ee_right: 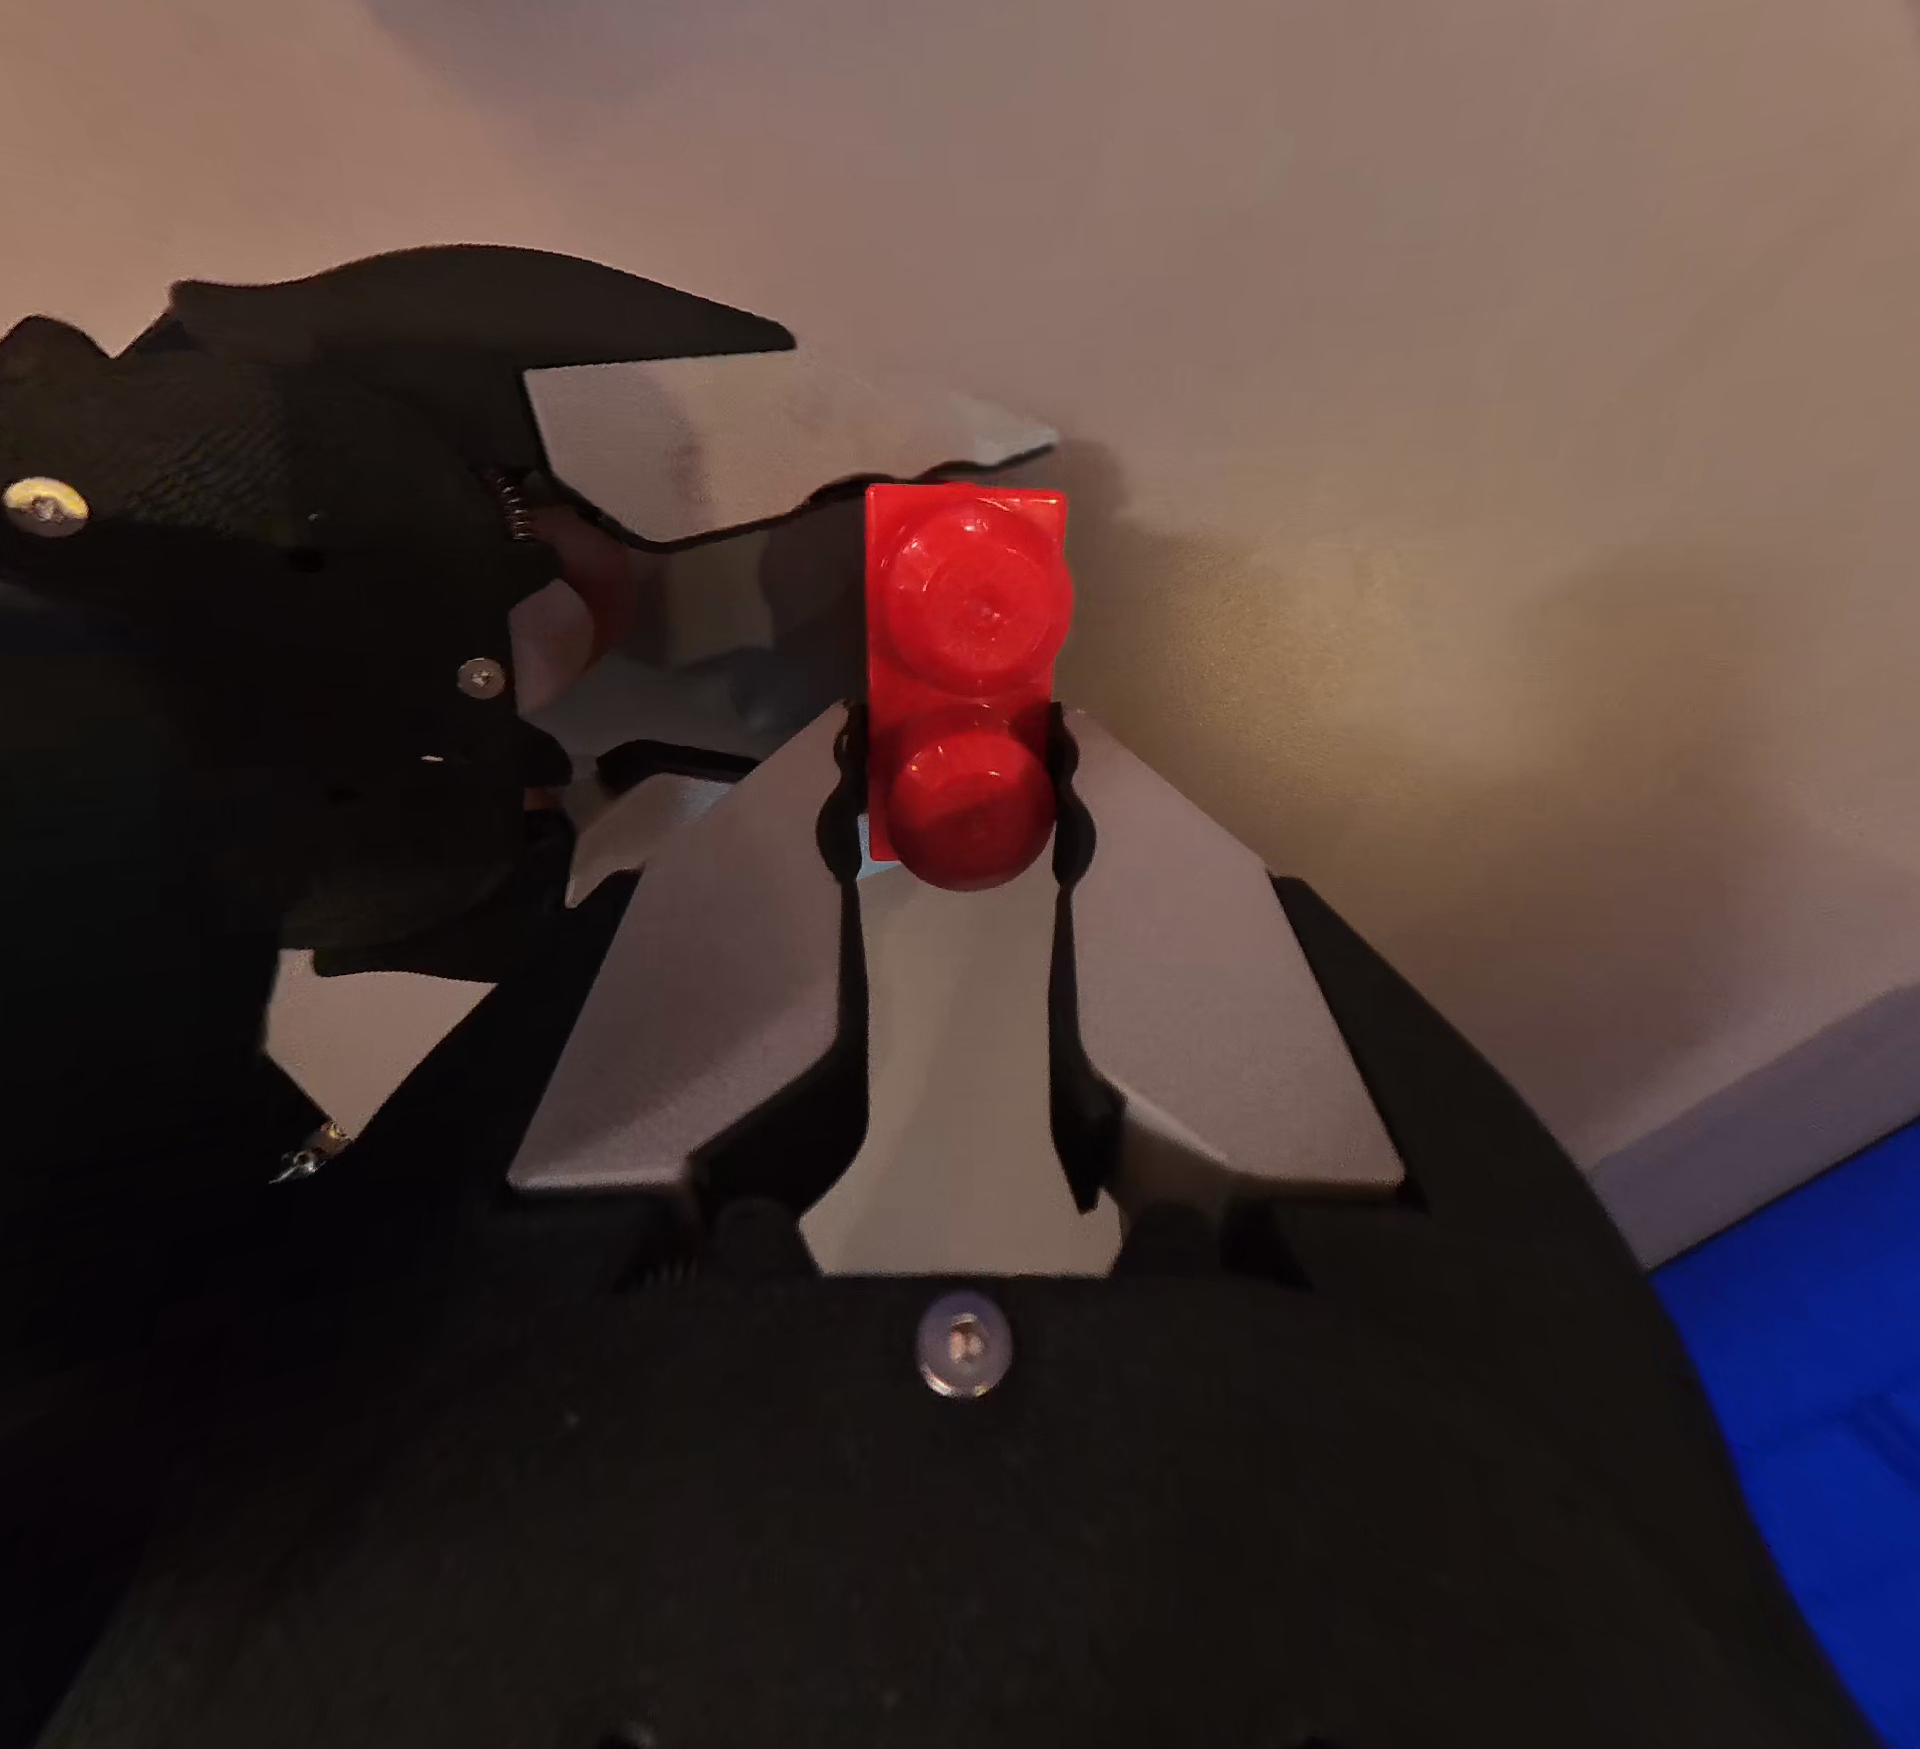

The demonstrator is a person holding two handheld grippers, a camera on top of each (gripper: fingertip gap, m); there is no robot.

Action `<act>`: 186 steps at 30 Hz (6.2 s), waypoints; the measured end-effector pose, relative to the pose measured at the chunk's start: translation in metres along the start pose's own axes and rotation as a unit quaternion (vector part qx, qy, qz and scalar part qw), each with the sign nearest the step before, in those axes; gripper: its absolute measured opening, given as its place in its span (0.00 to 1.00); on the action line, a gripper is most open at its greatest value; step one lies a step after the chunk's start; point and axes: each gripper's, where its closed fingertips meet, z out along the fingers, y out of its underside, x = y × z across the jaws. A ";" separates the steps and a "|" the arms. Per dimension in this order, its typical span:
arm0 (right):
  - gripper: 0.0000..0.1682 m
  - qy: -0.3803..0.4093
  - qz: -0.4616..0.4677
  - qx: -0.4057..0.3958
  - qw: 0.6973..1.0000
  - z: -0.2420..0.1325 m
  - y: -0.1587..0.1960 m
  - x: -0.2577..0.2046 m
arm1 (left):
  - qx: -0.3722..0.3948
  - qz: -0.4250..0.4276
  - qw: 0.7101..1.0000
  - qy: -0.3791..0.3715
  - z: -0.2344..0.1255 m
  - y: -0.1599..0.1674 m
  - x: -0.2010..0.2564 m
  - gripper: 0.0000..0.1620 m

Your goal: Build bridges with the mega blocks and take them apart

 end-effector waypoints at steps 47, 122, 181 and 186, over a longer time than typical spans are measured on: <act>0.19 -0.012 0.000 0.016 1.000 -0.009 -0.001 -0.004 | -0.046 -0.044 0.997 -0.031 0.001 0.016 -0.003 0.57; 0.20 -0.067 0.061 -0.004 0.996 -0.016 -0.005 0.001 | -0.046 -0.029 0.998 0.025 0.007 0.013 0.004 0.51; 0.13 -0.066 0.037 0.041 0.996 -0.016 -0.003 0.008 | -0.037 0.016 0.997 0.058 0.017 0.002 0.018 0.52; 0.11 -0.043 0.021 0.022 0.999 -0.017 0.000 0.009 | -0.036 0.017 0.996 0.080 0.017 0.002 0.023 0.52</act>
